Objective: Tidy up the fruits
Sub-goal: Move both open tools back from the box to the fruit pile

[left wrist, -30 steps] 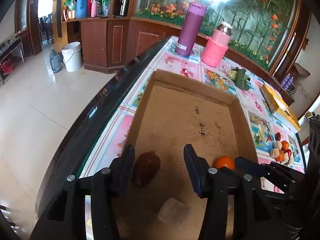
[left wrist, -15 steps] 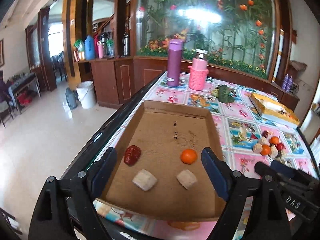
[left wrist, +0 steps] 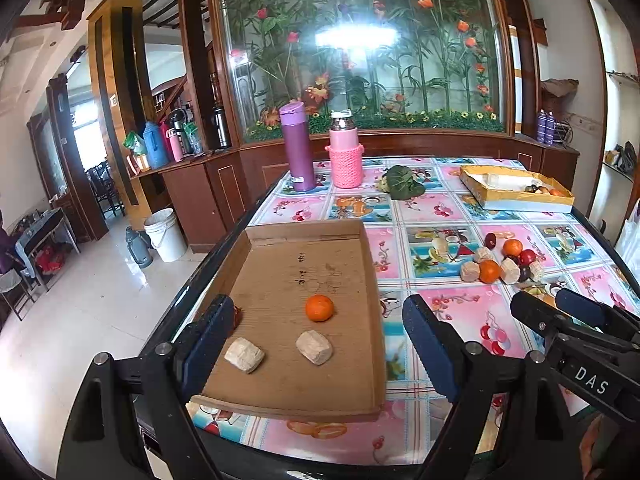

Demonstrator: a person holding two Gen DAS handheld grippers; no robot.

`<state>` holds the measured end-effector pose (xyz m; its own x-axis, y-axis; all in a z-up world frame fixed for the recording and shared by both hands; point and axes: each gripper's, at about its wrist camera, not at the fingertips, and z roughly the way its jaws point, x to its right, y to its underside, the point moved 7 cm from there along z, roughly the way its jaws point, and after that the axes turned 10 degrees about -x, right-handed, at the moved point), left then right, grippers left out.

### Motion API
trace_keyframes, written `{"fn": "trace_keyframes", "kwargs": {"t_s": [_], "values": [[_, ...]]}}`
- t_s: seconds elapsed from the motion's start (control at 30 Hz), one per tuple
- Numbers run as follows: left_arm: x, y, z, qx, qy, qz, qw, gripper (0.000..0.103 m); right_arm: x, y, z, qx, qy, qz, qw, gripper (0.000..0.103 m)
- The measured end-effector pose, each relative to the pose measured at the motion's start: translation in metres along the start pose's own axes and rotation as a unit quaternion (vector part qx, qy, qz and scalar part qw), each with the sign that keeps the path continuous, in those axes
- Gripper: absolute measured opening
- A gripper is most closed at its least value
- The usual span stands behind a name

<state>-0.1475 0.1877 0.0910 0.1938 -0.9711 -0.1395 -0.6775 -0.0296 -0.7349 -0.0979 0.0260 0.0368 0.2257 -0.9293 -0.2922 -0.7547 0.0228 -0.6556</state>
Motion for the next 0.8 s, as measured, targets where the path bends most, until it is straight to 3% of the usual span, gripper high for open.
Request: {"fn": "trace_keyframes", "kwargs": {"t_s": [0.37,0.8], "values": [[0.016,0.004,0.008,-0.016,0.013,0.018,0.9996,0.086,0.018,0.004,0.001,-0.004,0.002,0.021,1.0,0.075],[0.029,0.012,0.046,-0.057,0.025,0.028,0.9977,0.086,0.037,0.009,0.028,-0.032,0.006,0.04,0.999,0.075]]}}
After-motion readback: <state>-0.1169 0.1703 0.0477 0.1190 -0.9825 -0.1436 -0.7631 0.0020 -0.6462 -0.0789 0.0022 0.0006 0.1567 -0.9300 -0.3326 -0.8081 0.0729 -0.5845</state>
